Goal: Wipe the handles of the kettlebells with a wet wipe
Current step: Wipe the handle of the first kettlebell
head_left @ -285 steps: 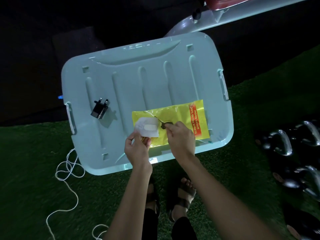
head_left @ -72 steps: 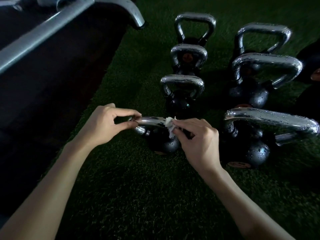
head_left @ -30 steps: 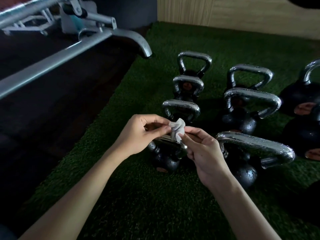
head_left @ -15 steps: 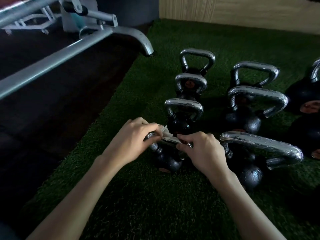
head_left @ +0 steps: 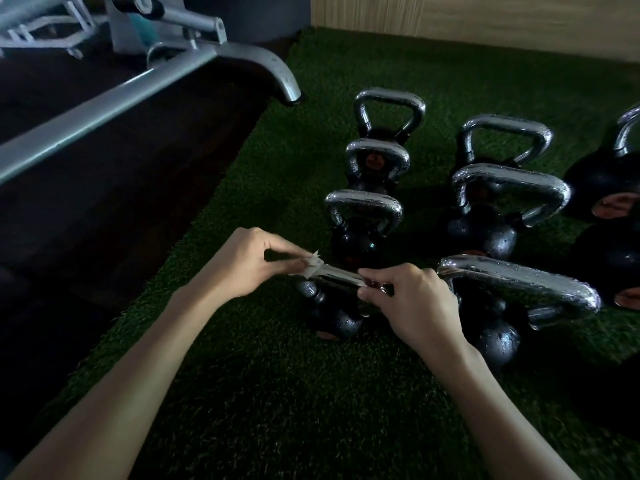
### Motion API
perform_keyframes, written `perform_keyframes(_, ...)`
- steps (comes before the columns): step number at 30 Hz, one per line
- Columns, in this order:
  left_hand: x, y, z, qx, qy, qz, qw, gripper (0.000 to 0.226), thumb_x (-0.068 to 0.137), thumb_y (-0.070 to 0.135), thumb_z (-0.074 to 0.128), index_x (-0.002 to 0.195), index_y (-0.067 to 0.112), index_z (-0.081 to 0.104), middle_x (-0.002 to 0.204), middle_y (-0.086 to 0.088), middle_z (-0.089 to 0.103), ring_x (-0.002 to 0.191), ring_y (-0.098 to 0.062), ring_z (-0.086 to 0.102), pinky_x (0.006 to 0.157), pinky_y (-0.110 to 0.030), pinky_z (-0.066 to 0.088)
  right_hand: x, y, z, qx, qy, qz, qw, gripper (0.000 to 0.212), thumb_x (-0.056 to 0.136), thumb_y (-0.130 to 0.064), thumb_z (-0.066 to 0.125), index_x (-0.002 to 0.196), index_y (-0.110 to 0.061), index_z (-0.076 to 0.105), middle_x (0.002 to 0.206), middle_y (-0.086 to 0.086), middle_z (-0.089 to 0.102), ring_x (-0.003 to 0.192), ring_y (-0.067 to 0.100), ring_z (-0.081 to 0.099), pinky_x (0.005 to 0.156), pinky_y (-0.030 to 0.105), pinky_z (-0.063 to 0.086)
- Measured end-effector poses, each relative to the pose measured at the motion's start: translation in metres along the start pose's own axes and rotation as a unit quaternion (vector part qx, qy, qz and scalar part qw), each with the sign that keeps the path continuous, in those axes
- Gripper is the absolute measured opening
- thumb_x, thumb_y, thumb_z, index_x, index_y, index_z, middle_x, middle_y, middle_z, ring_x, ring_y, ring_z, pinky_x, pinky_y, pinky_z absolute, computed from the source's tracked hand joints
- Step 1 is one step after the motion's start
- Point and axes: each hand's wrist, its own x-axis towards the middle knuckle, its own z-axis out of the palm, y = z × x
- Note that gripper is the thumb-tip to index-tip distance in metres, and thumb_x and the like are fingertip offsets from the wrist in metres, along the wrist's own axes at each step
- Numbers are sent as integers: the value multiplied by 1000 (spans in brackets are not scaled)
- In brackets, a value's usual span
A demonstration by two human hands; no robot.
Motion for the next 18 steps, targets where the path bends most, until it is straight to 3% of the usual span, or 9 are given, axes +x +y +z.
perform_keyframes(4,-8,6,17,4,59,62,996,27,79,27,81,106,30,80,104,28,73,100,15,65,100,-11,42,-3,3,0,9,4,1,1000,33,89,-54,70,122,-55,67,89,-9,72,82,16,68,63,27,43)
perform_keyframes(10,-21,-25,30,-158,102,-24,982,29,83,25,76,111,18,78,108,15,77,103,-4,73,94,-27,58,-7,7,3,37,18,19,999,31,89,-56,68,119,-57,67,68,-20,59,62,1,52,53,20,33)
perform_keyframes(13,-28,-22,42,-136,138,20,981,30,80,22,79,110,16,79,108,15,77,103,-2,72,92,-18,55,-13,11,1,45,11,31,998,30,88,-56,70,117,-59,67,62,-24,48,59,-4,47,54,16,32)
perform_keyframes(18,-29,-35,51,-145,124,-12,981,35,81,33,78,114,21,78,112,12,77,104,-6,72,93,-33,59,-22,17,-1,63,13,32,997,27,86,-54,72,113,-59,69,62,-29,54,56,-4,52,51,20,35)
